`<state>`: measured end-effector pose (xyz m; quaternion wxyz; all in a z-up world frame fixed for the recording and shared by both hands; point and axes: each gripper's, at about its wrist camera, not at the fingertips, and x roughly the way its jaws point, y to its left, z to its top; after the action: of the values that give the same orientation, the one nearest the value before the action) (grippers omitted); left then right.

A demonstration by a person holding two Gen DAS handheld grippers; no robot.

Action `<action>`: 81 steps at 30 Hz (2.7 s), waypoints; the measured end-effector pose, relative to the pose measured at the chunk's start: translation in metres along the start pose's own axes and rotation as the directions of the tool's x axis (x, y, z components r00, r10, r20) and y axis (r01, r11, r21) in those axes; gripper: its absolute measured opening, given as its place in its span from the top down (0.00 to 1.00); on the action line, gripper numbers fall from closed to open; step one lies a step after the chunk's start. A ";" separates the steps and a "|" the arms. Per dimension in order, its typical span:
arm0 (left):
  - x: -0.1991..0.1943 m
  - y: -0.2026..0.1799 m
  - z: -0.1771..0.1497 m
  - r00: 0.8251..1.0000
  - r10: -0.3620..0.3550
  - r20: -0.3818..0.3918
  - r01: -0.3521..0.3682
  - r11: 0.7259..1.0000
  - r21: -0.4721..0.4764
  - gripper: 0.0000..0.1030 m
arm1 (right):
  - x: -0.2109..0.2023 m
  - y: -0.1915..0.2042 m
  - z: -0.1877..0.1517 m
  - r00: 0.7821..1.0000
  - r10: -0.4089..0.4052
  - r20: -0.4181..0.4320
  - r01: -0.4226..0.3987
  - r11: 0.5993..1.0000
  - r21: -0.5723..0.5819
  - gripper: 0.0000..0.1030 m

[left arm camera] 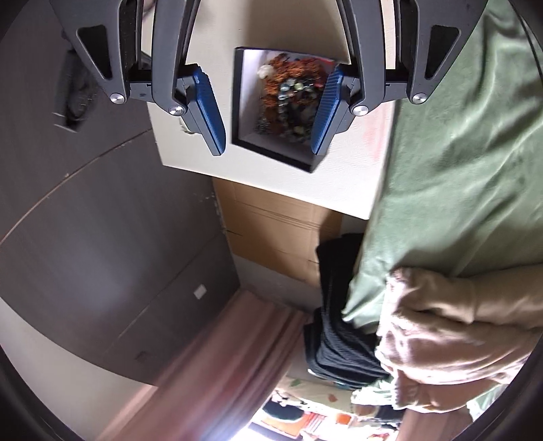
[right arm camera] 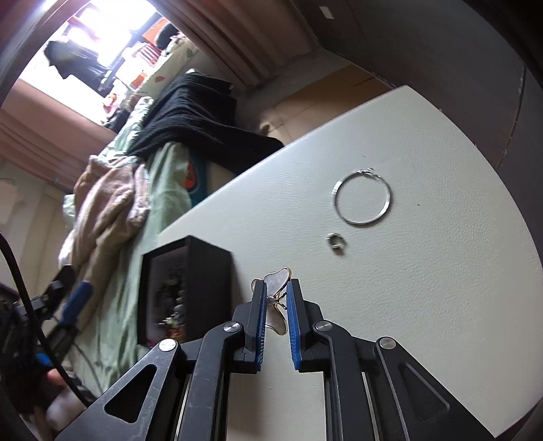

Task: Organize jewelry
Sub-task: 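Carry the butterfly earring into the black box and open the right gripper, then reach the left gripper to the small silver ring and grasp it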

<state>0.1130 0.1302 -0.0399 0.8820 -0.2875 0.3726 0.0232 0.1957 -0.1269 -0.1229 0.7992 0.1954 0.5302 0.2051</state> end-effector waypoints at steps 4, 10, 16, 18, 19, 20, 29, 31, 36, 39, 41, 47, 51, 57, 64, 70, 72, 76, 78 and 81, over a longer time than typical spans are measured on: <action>-0.006 0.005 -0.003 1.000 0.010 -0.005 -0.010 1.000 -0.003 0.48 | -0.013 0.016 -0.006 0.997 0.072 0.036 -0.071 0.997 -0.031 0.87; -0.012 0.009 -0.005 1.000 0.014 -0.004 -0.014 1.000 -0.003 0.48 | -0.022 0.043 -0.009 0.983 0.171 0.066 -0.166 0.983 -0.073 0.87; -0.015 0.014 -0.002 1.000 0.014 -0.001 -0.014 1.000 -0.017 0.48 | -0.006 0.068 -0.011 0.964 0.263 0.041 -0.259 0.963 -0.078 0.87; -0.015 0.014 -0.001 1.000 0.016 0.002 -0.016 1.000 -0.015 0.48 | -0.002 0.072 -0.012 0.964 0.263 0.042 -0.258 0.962 -0.084 0.86; -0.015 0.013 -0.001 1.000 0.017 0.005 -0.017 1.000 -0.014 0.48 | 0.001 0.072 -0.012 0.961 0.275 0.031 -0.272 0.959 -0.077 0.76; -0.015 0.012 -0.001 1.000 0.017 0.007 -0.017 1.000 -0.013 0.48 | 0.003 0.071 -0.012 0.953 0.301 0.013 -0.300 0.952 -0.060 0.54; -0.005 -0.017 -0.012 1.000 -0.002 -0.013 0.002 0.999 0.047 0.48 | -0.034 0.024 -0.005 0.974 0.202 0.105 -0.207 0.978 0.037 0.31; -0.002 -0.028 -0.017 1.000 -0.004 -0.018 0.006 0.998 0.067 0.48 | -0.046 0.013 -0.005 0.979 0.163 0.122 -0.170 0.985 0.042 0.30; 0.011 -0.057 -0.030 0.999 -0.021 -0.037 0.025 0.994 0.105 0.48 | -0.070 -0.015 0.000 0.982 0.112 0.149 -0.124 0.990 0.071 0.30; 0.022 -0.078 -0.039 0.998 -0.017 -0.054 0.025 0.989 0.147 0.48 | -0.081 -0.033 0.003 0.982 0.097 0.161 -0.114 0.988 0.101 0.30; 0.028 -0.089 -0.045 0.998 -0.005 -0.063 0.016 0.985 0.174 0.48 | -0.085 -0.042 0.004 0.982 0.092 0.162 -0.111 0.987 0.113 0.30; 0.054 -0.124 -0.058 0.993 0.045 -0.109 -0.012 0.959 0.283 0.48 | -0.084 -0.063 0.008 0.991 0.024 0.131 -0.039 0.992 0.116 0.30; 0.075 -0.146 -0.060 0.989 0.073 -0.129 -0.026 0.943 0.332 0.48 | -0.085 -0.078 0.011 0.994 -0.019 0.108 0.004 0.990 0.144 0.30; 0.107 -0.162 -0.070 0.979 0.115 -0.169 -0.044 0.927 0.372 0.48 | -0.089 -0.104 0.020 0.994 -0.058 0.090 0.039 0.979 0.202 0.30; 0.149 -0.178 -0.082 0.954 0.193 -0.228 -0.078 0.897 0.435 0.63 | -0.087 -0.130 0.030 0.995 -0.069 0.066 0.048 0.960 0.276 0.31; 0.179 -0.174 -0.086 0.934 0.257 -0.246 -0.130 0.890 0.437 0.72 | -0.089 -0.149 0.041 0.993 -0.086 0.075 0.056 0.940 0.336 0.30; 0.186 -0.174 -0.088 0.928 0.276 -0.251 -0.145 0.887 0.439 0.72 | -0.089 -0.153 0.043 0.993 -0.089 0.076 0.057 0.935 0.350 0.30; 0.197 -0.177 -0.092 0.912 0.333 -0.238 -0.189 0.859 0.476 0.73 | -0.090 -0.153 0.047 0.993 -0.077 0.084 0.042 0.933 0.357 0.30; 0.200 -0.177 -0.093 0.905 0.357 -0.232 -0.210 0.848 0.486 0.74 | -0.089 -0.153 0.049 0.994 -0.076 0.082 0.042 0.935 0.353 0.30; 0.199 -0.173 -0.096 0.903 0.363 -0.230 -0.217 0.847 0.486 0.74 | -0.088 -0.154 0.050 0.994 -0.075 0.080 0.041 0.932 0.361 0.30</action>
<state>0.2386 -0.0990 -0.1422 0.8397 -0.0157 0.5423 0.0255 0.2299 -0.3077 -0.1191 0.7795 0.3313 0.5268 0.0722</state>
